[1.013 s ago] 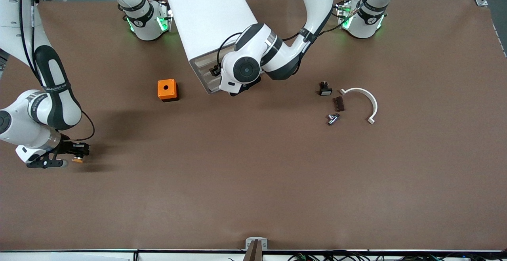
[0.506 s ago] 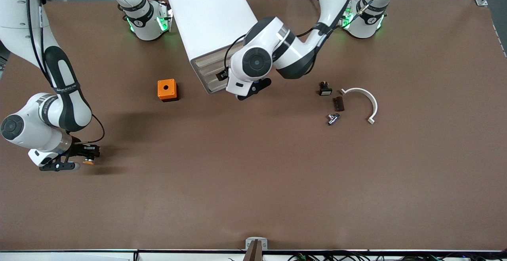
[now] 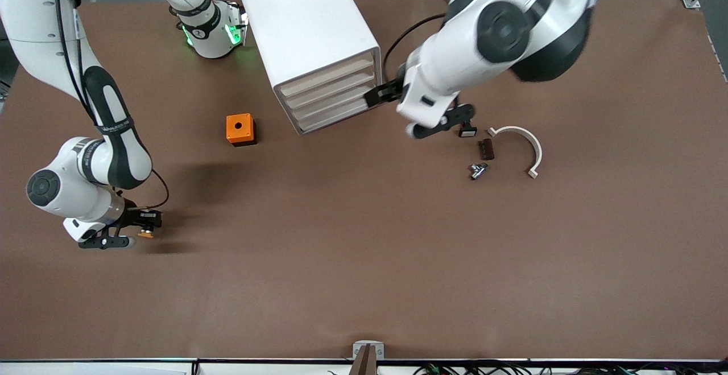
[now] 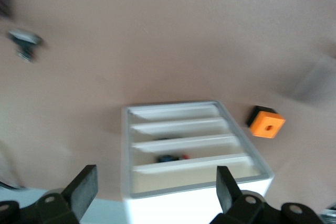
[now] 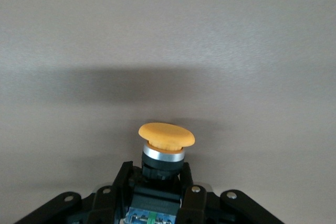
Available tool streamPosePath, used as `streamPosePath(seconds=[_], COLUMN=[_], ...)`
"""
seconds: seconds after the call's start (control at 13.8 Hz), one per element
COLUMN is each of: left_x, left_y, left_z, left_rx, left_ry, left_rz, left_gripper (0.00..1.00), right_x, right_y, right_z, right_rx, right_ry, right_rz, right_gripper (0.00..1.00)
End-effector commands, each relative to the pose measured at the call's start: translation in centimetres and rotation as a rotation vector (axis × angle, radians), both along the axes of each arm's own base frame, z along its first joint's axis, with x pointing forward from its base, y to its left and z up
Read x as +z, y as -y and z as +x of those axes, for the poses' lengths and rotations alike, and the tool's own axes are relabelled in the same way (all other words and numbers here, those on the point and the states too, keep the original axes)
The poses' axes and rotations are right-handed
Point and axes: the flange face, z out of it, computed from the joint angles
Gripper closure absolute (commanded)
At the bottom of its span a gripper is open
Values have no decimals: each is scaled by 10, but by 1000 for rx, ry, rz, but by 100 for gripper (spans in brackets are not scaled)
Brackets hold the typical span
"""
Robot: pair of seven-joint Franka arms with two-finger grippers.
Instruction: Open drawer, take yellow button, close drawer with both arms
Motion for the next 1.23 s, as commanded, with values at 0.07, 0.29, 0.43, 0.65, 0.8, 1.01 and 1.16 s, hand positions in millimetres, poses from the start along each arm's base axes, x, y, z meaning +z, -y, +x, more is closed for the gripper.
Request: streamPosePath(seconds=[0.07, 0.29, 0.43, 0.65, 0.8, 1.01, 1.16], left_x=[26, 44, 50, 55, 50, 35, 29], left_y=[-79, -158, -219, -297, -327, -346, -352], left_z=[9, 27, 37, 43, 45, 50, 57], left_rx=[-98, -148, -189, -191, -200, -184, -165], left_ry=[17, 54, 65, 93, 97, 106, 141], left_rz=[36, 32, 11, -23, 20, 81, 86], left_gripper=[1, 1, 1, 1, 1, 1, 1], right_x=[17, 22, 21, 20, 18, 16, 15], right_y=[-22, -38, -36, -37, -37, -35, -35], right_z=[-11, -10, -10, -11, -12, -13, -13], right_rx=[-43, -65, -66, -67, -66, -68, -68], right_ry=[-3, 0, 0, 0, -1, -5, -6], right_rz=[9, 9, 7, 7, 6, 5, 5], right_gripper=[100, 99, 98, 98, 94, 0, 0])
